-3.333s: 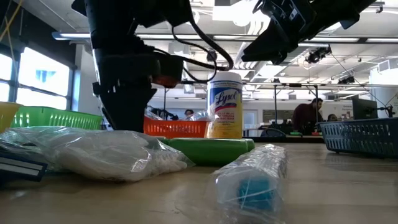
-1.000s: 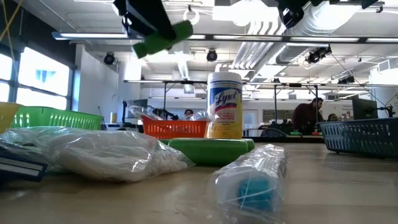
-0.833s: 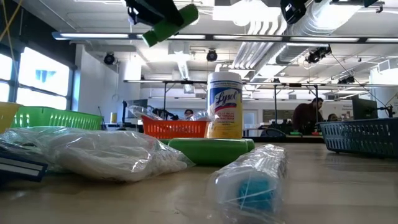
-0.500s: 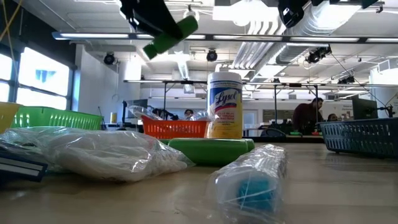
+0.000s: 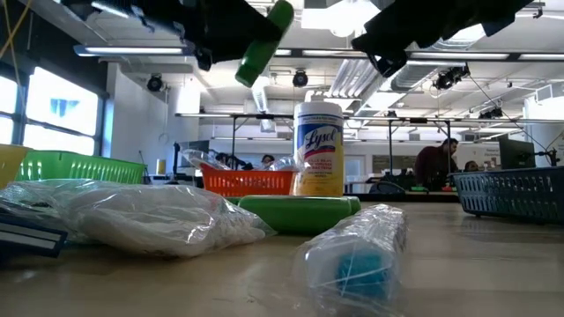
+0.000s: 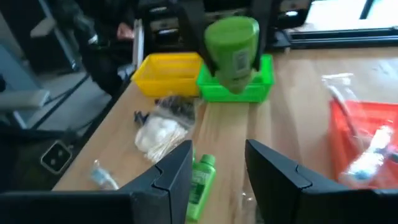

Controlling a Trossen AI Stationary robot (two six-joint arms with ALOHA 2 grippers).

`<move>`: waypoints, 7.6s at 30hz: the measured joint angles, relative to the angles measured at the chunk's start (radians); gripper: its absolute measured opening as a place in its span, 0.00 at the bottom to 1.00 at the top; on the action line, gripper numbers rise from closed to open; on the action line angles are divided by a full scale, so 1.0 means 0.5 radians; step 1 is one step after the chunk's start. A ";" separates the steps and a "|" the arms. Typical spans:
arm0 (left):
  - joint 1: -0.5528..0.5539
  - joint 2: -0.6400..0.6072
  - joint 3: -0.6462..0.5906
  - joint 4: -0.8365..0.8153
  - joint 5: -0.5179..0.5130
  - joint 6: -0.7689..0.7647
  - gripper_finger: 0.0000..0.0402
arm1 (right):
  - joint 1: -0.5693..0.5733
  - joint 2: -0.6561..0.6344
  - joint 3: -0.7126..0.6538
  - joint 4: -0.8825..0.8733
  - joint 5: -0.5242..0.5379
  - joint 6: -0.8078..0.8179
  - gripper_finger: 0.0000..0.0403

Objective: Pick & Place Travel size toiletries
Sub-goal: Put the green shampoo into the top black bin

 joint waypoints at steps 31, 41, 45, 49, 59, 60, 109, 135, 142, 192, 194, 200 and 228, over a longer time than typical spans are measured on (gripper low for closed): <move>0.000 0.000 -0.250 0.593 0.179 0.058 0.41 | 0.053 0.725 0.001 1.426 0.076 -0.028 0.49; 0.000 0.000 -0.250 0.593 0.178 0.058 0.41 | 0.109 0.725 0.001 1.479 0.356 0.017 0.76; 0.000 0.000 -0.250 0.593 0.178 0.057 0.41 | 0.113 0.805 0.010 1.584 0.323 0.018 0.79; 0.000 0.000 -0.250 0.593 0.178 0.057 0.41 | 0.113 0.979 0.089 1.653 0.325 0.018 0.78; 0.000 0.000 -0.250 0.593 0.177 0.041 0.41 | 0.113 1.090 0.219 1.733 0.204 0.018 0.78; 0.000 0.000 -0.250 0.593 0.177 0.041 0.41 | 0.113 1.091 0.226 1.731 0.203 0.019 0.78; 0.001 -0.002 -0.248 0.544 0.147 -0.067 0.41 | 0.116 1.092 0.241 1.718 0.218 0.049 0.40; 0.065 -0.165 -0.251 0.291 0.149 -0.010 0.58 | 0.060 1.035 0.240 1.537 0.199 0.048 0.40; 0.065 -0.391 -0.250 -0.011 0.156 -0.054 0.58 | 0.008 0.784 0.240 1.076 0.148 0.027 0.40; 0.065 -0.429 -0.250 -0.249 0.162 -0.124 0.58 | 0.124 -0.052 0.048 -2.107 0.511 1.767 0.41; 0.065 -0.429 -0.250 -0.250 0.162 -0.123 0.58 | 0.133 -0.026 0.048 -2.103 0.467 1.745 0.41; 0.065 -0.428 -0.250 -0.249 0.162 -0.123 0.58 | 0.136 0.029 0.048 -2.096 0.438 1.670 0.48; 0.065 -0.428 -0.250 -0.252 0.162 -0.116 0.58 | -0.300 0.016 0.292 -1.946 0.007 1.023 0.50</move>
